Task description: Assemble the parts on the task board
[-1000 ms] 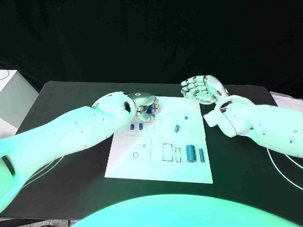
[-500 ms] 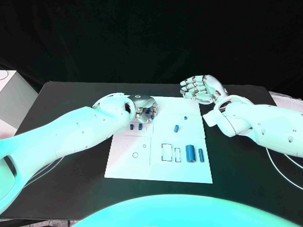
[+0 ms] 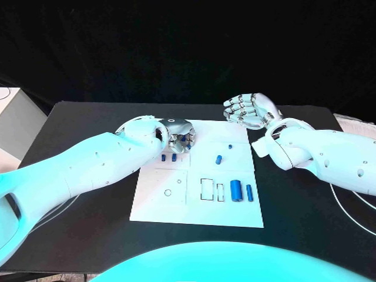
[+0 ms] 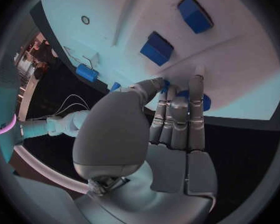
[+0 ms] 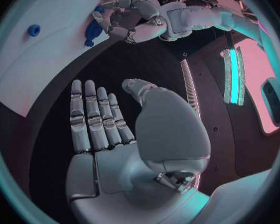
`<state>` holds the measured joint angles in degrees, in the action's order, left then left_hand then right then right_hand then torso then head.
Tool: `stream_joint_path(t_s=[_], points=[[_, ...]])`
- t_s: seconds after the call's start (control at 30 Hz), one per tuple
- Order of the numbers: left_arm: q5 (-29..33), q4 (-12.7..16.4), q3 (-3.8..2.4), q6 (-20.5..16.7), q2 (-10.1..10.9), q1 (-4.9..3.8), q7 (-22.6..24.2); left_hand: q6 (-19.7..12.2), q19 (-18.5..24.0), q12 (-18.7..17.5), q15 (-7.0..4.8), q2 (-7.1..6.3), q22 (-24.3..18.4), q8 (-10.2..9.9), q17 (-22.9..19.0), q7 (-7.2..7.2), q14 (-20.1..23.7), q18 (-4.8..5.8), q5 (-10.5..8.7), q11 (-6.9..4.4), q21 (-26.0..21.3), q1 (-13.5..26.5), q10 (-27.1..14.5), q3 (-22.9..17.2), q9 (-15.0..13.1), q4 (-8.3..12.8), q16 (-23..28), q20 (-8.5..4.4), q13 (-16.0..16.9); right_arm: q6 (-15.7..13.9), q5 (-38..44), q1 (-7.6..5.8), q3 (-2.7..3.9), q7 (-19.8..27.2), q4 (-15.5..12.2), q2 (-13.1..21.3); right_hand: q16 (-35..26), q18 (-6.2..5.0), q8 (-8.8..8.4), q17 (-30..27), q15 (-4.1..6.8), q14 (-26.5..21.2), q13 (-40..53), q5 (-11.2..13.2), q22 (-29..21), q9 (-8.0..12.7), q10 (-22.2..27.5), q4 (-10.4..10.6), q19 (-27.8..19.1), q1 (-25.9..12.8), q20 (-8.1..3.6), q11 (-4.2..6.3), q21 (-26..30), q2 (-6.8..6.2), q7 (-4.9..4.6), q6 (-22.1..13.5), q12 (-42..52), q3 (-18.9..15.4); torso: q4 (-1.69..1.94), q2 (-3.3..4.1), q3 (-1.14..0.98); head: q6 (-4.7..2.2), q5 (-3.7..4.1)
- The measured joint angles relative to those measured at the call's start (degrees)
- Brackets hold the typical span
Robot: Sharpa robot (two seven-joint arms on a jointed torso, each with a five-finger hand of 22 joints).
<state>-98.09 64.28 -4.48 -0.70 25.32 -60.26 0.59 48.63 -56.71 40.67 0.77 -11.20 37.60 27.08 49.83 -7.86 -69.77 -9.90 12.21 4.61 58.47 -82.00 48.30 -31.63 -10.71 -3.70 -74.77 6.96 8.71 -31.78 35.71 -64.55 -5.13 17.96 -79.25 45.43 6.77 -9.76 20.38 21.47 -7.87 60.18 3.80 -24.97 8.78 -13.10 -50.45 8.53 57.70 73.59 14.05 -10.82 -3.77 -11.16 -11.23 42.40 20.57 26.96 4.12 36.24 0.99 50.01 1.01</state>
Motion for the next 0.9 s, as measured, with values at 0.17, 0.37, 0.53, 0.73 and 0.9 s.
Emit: stream_joint_path(t_s=[0.17,0.37,0.53,0.73,0.9], points=[[0.0,0.0,0.03,-0.1,0.0,0.03,0.2,3.0,-0.3,0.1,-0.61,1.21,1.1,0.2,2.2,0.03,-2.1,0.02,-0.01,-0.51,1.4,-0.1,3.2,-0.9,-1.0,0.9,-1.9,-0.26,-0.1,0.0,0.0,0.0,0.0,0.0,0.0,-0.1,0.0,0.0,0.0,0.0,0.0,0.0,0.0,0.0,0.0,0.0,0.0,0.0,0.0,0.0,0.0,0.0,0.0,0.0,0.0,0.0,0.0,0.0,-0.01,0.0,0.0,0.0,-0.03],[0.1,-0.1,0.04,-0.4,0.0,0.04,0.3,5.1,-1.2,-1.6,-0.87,1.96,3.0,0.0,3.2,0.16,-3.4,0.05,-0.24,-0.94,2.9,0.4,6.0,-1.8,-1.7,1.8,-2.6,-0.8,-0.7,0.0,0.0,0.0,0.0,0.0,0.1,-0.1,0.0,0.0,0.0,0.0,0.0,0.0,0.0,0.0,0.0,0.0,0.0,0.0,0.0,0.0,0.0,0.0,0.0,0.0,0.0,0.0,0.0,0.0,-0.01,0.01,0.0,0.0,-0.05],[0.2,0.1,0.05,-1.0,0.4,0.07,0.4,5.5,-1.2,-3.5,-0.87,2.43,3.2,-0.2,2.9,0.17,-3.4,0.06,-0.52,-0.92,3.2,0.7,7.7,-2.7,-1.7,2.4,-2.6,-0.8,-1.3,0.0,0.0,0.0,0.0,0.0,0.1,-0.1,0.0,0.0,0.0,0.0,0.0,0.0,0.0,0.0,0.0,0.0,0.0,0.0,0.0,0.0,0.0,0.0,0.0,0.0,0.0,0.0,0.0,0.0,-0.01,0.01,0.0,0.0,-0.03],[0.8,1.9,-0.04,-1.8,1.9,0.13,0.3,5.7,-1.2,-5.0,-0.87,2.57,3.3,-0.5,2.7,0.18,-3.4,0.08,-0.33,-0.73,3.3,0.8,8.1,-3.0,-1.7,2.7,-2.6,-0.8,-1.6,0.1,0.0,0.0,0.0,0.0,0.1,-0.1,0.0,0.0,0.0,0.0,0.0,0.0,0.0,0.0,0.0,0.0,0.0,0.0,0.0,0.0,0.0,0.0,0.0,0.0,0.0,0.0,0.0,0.0,0.0,0.01,0.05,0.0,0.05],[1.7,4.3,-0.95,-2.0,3.5,0.2,0.0,5.7,-1.2,-5.6,-0.66,2.57,3.3,-0.8,2.6,0.18,-3.6,0.08,-0.33,-0.64,3.3,0.8,8.4,-3.0,-1.7,2.7,-2.6,-0.8,-1.8,0.1,0.0,0.0,0.0,0.0,0.1,0.0,0.0,0.0,0.0,0.0,0.0,0.0,0.0,0.0,0.0,0.0,0.0,0.0,0.0,0.0,0.0,0.0,0.0,0.0,0.0,0.0,0.0,0.0,0.02,-0.01,0.09,0.0,0.07]])
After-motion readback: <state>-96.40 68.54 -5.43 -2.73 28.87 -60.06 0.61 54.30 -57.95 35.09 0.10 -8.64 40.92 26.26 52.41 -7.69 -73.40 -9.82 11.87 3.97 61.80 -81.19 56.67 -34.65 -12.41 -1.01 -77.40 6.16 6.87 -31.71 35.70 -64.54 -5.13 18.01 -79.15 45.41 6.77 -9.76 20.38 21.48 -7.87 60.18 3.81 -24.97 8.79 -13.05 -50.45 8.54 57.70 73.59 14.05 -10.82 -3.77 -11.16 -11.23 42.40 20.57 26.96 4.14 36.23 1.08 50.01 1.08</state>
